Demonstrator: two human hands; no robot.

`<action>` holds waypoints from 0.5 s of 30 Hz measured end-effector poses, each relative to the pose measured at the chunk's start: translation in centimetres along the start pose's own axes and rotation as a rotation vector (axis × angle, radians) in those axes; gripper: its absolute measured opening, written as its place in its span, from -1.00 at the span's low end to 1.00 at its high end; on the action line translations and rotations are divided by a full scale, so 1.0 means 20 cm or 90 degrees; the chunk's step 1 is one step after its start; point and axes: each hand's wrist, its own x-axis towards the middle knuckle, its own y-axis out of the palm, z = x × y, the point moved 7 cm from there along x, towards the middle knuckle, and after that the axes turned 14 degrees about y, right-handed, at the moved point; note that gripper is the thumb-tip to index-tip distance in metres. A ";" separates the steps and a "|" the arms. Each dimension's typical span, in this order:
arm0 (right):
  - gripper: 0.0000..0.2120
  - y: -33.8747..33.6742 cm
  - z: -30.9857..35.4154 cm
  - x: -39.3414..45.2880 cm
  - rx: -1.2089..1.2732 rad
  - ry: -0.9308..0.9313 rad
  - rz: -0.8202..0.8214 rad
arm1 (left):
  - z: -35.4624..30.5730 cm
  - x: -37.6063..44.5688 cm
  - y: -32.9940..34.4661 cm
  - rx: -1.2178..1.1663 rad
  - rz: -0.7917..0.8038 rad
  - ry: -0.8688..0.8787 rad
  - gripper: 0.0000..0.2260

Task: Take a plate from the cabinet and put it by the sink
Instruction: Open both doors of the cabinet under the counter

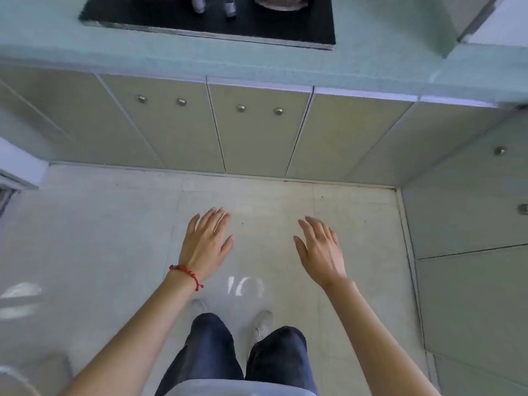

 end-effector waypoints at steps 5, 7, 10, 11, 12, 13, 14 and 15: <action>-0.60 0.09 0.38 0.02 -0.008 -0.075 0.026 | 0.30 -0.24 -0.04 -0.006 -0.039 -0.091 -0.58; -0.60 0.13 0.56 0.02 -0.013 -0.105 0.028 | 0.42 -0.35 -0.06 -0.009 -0.047 -0.120 -0.58; -0.57 0.20 0.86 0.01 -0.032 -0.158 0.032 | 0.65 -0.54 -0.08 -0.018 -0.046 -0.178 -0.56; -0.51 0.24 0.97 0.01 -0.035 -0.176 0.048 | 0.73 -0.61 -0.09 -0.026 -0.039 -0.202 -0.54; -0.44 0.27 1.08 0.00 -0.032 -0.192 0.066 | 0.81 -0.67 -0.10 -0.037 -0.032 -0.222 -0.49; -0.41 0.31 1.18 0.00 -0.029 -0.208 0.072 | 0.88 -0.74 -0.11 -0.041 -0.030 -0.239 -0.44; -0.40 0.34 1.29 -0.01 -0.027 -0.223 0.077 | 0.96 -0.80 -0.11 -0.047 -0.028 -0.258 -0.41; -0.39 0.37 1.39 -0.01 -0.026 -0.239 0.080 | 1.03 -0.87 -0.12 -0.054 -0.028 -0.278 -0.40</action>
